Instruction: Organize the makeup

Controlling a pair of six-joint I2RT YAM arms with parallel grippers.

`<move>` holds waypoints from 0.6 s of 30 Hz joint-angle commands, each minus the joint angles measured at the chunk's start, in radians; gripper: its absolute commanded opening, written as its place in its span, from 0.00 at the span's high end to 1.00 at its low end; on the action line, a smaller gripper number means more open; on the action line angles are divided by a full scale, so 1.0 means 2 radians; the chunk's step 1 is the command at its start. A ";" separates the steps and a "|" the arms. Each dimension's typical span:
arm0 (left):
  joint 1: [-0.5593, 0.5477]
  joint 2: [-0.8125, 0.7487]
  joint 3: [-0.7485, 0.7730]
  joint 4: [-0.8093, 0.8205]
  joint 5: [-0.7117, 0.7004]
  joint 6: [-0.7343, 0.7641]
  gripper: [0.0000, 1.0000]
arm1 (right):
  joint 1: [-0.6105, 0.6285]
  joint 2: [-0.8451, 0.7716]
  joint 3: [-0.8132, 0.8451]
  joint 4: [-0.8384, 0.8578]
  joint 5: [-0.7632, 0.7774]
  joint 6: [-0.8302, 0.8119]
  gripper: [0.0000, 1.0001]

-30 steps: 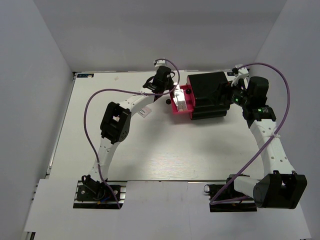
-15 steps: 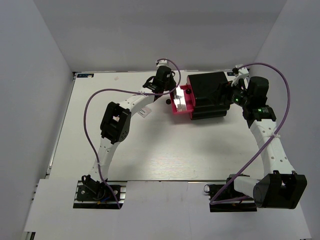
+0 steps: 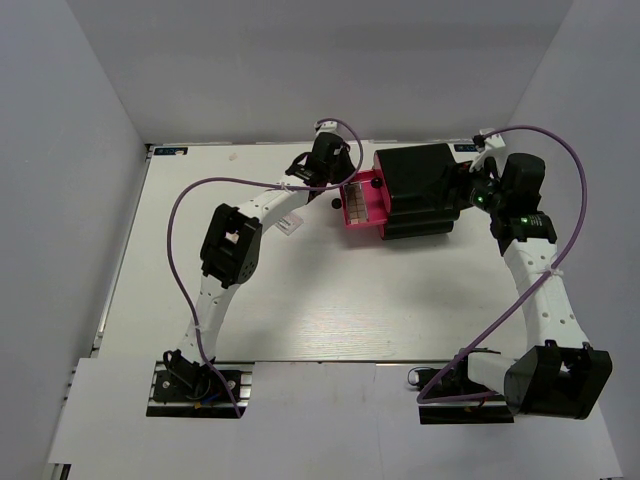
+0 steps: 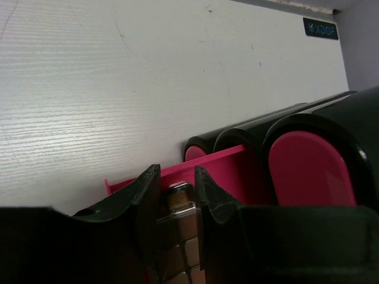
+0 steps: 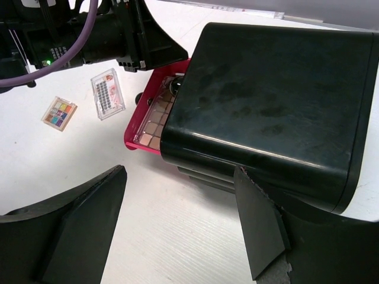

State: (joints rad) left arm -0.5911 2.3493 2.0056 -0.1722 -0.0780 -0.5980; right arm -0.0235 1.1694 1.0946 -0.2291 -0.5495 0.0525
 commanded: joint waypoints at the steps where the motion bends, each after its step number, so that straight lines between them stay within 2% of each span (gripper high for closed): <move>1: -0.001 -0.049 0.002 0.005 -0.003 0.004 0.58 | -0.002 -0.006 -0.004 0.019 -0.012 0.006 0.21; 8: -0.001 -0.134 -0.022 0.027 -0.015 0.018 0.44 | -0.003 -0.008 -0.007 0.019 -0.023 -0.006 0.18; 9: -0.001 -0.165 -0.044 0.020 -0.018 0.019 0.43 | -0.003 -0.009 -0.007 0.019 -0.027 -0.014 0.13; 11: -0.001 -0.203 -0.086 0.018 -0.032 0.018 0.38 | -0.004 -0.015 -0.016 0.022 -0.044 -0.039 0.11; 13: 0.006 -0.274 -0.176 0.010 -0.051 0.002 0.34 | -0.003 -0.020 -0.022 0.029 -0.060 -0.051 0.11; 14: 0.015 -0.316 -0.232 -0.004 -0.058 -0.015 0.27 | -0.003 -0.022 -0.028 0.035 -0.064 -0.055 0.11; 15: 0.019 -0.334 -0.233 -0.017 -0.061 -0.015 0.24 | -0.003 -0.022 -0.030 0.036 -0.067 -0.057 0.11; 16: 0.024 -0.348 -0.275 -0.031 -0.066 -0.028 0.17 | -0.003 -0.021 -0.030 0.036 -0.073 -0.058 0.11; 17: 0.035 -0.362 -0.293 -0.059 -0.069 -0.028 0.03 | -0.002 -0.019 -0.030 0.036 -0.076 -0.059 0.11; 18: 0.041 -0.379 -0.305 -0.077 -0.070 -0.024 0.02 | -0.002 -0.018 -0.030 0.035 -0.079 -0.060 0.11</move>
State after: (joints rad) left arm -0.5587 1.6581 1.4818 -0.1947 -0.1650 -0.6178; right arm -0.0257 1.1522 1.0344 -0.2089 -0.6514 -0.0330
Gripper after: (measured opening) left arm 0.955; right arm 0.888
